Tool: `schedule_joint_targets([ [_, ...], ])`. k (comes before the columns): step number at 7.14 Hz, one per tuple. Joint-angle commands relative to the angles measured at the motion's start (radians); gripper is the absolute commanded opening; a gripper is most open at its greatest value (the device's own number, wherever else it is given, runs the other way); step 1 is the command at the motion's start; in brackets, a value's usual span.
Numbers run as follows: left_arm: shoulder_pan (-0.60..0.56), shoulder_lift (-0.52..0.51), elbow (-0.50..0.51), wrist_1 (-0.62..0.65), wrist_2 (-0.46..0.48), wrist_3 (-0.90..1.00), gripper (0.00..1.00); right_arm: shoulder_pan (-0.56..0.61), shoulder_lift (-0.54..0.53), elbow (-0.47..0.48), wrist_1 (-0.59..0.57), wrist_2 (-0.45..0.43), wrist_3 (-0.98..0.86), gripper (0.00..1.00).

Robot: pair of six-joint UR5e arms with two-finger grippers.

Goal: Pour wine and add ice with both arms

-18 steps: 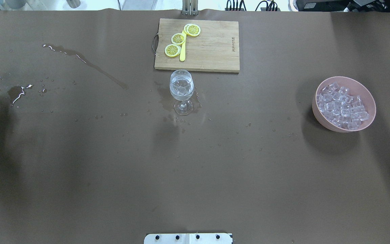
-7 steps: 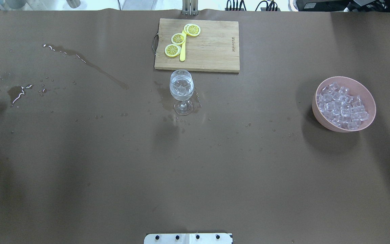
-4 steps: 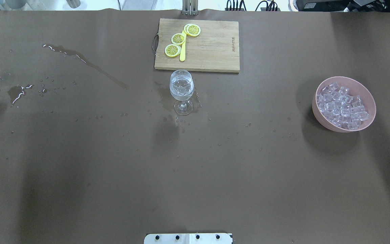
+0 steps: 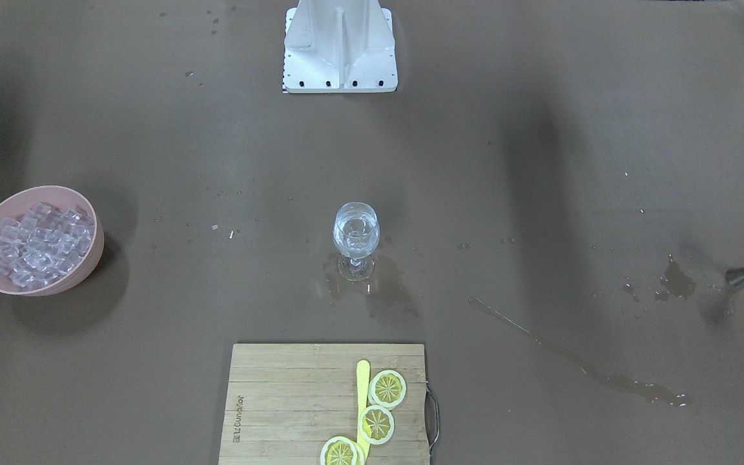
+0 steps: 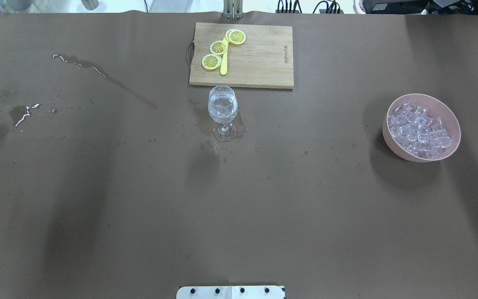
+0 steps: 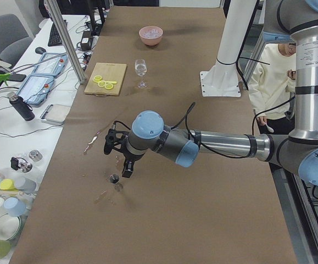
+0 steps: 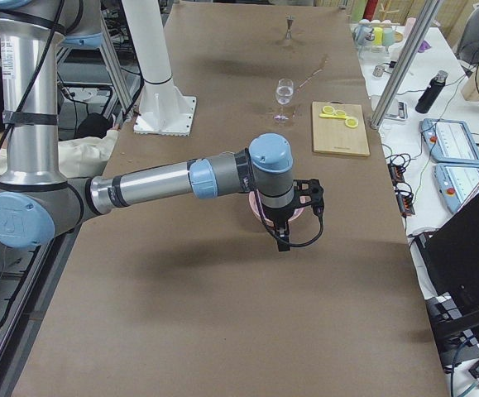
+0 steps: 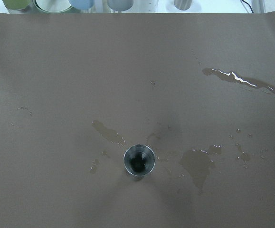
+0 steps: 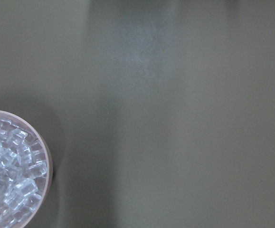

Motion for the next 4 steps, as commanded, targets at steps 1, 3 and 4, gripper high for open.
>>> schedule_joint_targets([
  [1,-0.002,-0.034,-0.063,0.189,-0.015,0.075,0.97,0.008,-0.003,0.001,-0.003,-0.004,0.000,1.00],
  [3,-0.002,-0.037,-0.074,0.211,-0.015,0.076,0.97,0.017,-0.003,0.001,-0.008,-0.009,-0.001,1.00],
  [4,-0.002,-0.037,-0.073,0.211,-0.015,0.076,0.97,0.020,-0.008,0.001,-0.008,-0.009,-0.001,1.00],
])
